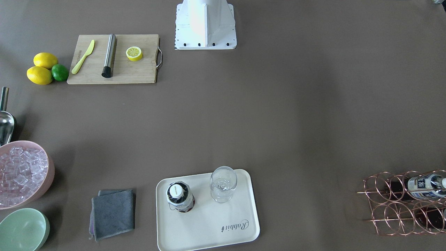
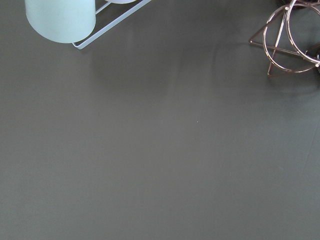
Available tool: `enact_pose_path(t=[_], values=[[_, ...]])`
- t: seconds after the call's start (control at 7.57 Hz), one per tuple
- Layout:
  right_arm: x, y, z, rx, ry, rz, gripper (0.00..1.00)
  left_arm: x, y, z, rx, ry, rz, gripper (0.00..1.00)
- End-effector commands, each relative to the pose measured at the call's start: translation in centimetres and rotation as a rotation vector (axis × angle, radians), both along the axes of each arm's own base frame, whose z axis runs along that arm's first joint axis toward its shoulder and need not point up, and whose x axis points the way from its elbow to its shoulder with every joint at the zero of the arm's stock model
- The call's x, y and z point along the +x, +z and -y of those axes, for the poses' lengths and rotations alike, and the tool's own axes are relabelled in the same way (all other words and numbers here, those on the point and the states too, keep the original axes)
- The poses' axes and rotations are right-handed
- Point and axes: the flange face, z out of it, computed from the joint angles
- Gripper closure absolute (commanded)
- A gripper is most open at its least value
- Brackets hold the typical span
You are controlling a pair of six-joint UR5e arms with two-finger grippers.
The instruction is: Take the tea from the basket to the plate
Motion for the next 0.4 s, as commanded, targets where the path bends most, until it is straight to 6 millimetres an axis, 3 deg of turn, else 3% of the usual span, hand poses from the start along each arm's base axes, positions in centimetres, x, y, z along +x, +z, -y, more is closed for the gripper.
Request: enact_pose_path(t=[0.0,0.26], values=[[-0.21,0.27,-0.37,-0.063,0.005,0.029,0.00,0.00,-0.25,-0.08,-0.010,-0.001,-0.004,0.02],[-0.73,-0.03,-0.12,-0.078,-0.008,0.030,0.00,-0.01,-0.24,-0.08,-0.010,-0.001,-0.002,0.02]])
